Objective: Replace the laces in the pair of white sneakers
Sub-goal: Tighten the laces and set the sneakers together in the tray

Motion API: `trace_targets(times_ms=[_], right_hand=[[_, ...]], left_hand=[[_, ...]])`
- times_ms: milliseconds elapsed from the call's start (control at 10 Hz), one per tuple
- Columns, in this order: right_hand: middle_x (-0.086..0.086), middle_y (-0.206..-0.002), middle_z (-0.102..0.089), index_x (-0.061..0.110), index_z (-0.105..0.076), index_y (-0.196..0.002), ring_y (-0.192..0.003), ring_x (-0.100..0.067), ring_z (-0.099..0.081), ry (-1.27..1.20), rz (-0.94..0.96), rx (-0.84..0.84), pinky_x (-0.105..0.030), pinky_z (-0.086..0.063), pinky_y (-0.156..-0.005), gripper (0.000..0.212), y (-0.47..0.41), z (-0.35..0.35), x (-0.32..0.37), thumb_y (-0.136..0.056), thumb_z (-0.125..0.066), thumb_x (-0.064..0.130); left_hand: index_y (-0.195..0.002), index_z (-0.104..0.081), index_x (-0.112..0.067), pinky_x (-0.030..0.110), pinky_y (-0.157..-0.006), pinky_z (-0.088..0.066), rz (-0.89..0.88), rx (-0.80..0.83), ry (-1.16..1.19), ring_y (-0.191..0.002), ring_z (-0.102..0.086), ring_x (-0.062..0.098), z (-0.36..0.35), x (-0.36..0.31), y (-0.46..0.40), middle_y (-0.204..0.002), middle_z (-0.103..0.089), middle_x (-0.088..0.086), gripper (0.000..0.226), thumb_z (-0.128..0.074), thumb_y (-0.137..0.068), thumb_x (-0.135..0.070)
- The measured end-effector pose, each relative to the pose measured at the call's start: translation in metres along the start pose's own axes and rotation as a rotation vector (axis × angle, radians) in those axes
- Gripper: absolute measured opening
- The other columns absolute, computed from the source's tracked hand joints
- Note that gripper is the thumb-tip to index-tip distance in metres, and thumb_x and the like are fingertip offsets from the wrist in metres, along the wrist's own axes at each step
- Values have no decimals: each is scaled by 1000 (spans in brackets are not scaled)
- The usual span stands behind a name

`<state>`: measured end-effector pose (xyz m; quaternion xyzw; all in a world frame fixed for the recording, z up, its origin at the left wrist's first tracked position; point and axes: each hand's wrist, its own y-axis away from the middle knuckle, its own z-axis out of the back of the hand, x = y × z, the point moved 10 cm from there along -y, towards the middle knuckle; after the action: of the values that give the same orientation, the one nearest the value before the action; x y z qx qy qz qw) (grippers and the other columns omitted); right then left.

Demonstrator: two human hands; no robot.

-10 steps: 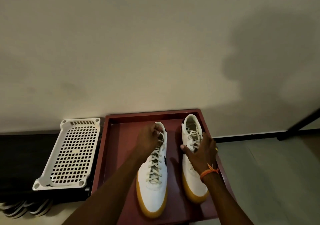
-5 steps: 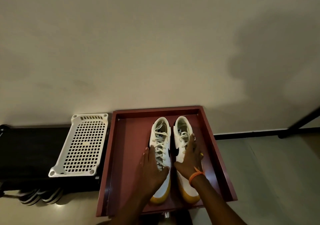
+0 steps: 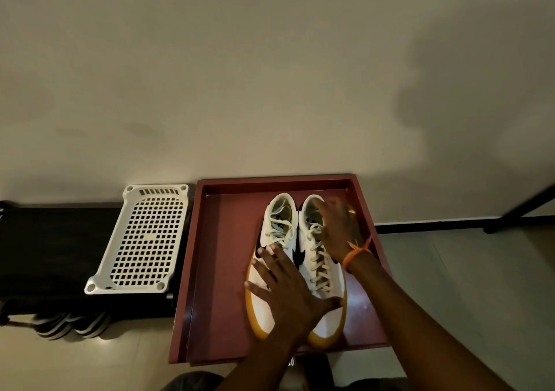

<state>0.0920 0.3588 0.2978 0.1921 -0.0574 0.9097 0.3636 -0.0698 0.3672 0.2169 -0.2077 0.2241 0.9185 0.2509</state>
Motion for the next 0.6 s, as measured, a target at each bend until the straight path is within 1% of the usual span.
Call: trace_targets(times_ms=[100, 200, 300, 400, 500, 600], right_hand=[[9, -154, -24, 46, -27, -147, -144, -23, -22, 36, 2, 279, -50, -24, -117, 72, -42, -66, -16, -85, -62, 53], [11, -163, -7, 73, -2, -137, -148, -16, -14, -10, -110, 433, -49, -12, -118, 111, -65, -111, -49, -58, -80, 63], [-16, -157, -27, 16, -29, -150, -146, -28, -25, -38, -256, 522, -32, -26, -115, 99, -44, -88, -52, -70, -83, 38], [-11, -113, -58, 15, -58, -119, -106, -29, -57, -5, -357, 613, -31, -49, -90, 110, -42, -117, -120, -30, -83, 74], [-2, -104, -54, 32, -59, -105, -121, -33, -51, 177, -166, 390, -35, -40, -102, 56, -66, -120, -139, -59, -77, 57], [-13, -128, -41, 32, -66, -113, -124, -31, -34, 549, 168, 56, -30, -18, -106, 34, -39, -62, -85, -80, -66, 41]], left_hand=[[-141, 41, -9, 76, -106, 5, 47, 35, -76, -143, 25, 47, 0, -2, -2, -153, 35, 25, 164, -55, -40, -97], [-138, 42, -7, 75, -108, 1, 52, 73, -133, -145, 20, 48, 2, -3, -3, -155, 32, 25, 163, -67, -47, -88], [-141, 39, -9, 74, -108, 2, -18, 121, -179, -145, 23, 46, 5, 2, -10, -156, 32, 22, 161, -70, -50, -84], [-145, 36, -12, 75, -108, 5, -164, 174, -270, -143, 28, 46, 12, 3, -23, -156, 35, 18, 160, -75, -51, -79], [-147, 35, -20, 76, -108, 6, -281, 198, -411, -142, 30, 45, 25, 3, -34, -156, 35, 14, 158, -80, -52, -73], [-149, 31, -20, 77, -107, 5, -303, 185, -522, -144, 27, 45, 46, 6, -45, -157, 33, 14, 157, -85, -54, -64]])
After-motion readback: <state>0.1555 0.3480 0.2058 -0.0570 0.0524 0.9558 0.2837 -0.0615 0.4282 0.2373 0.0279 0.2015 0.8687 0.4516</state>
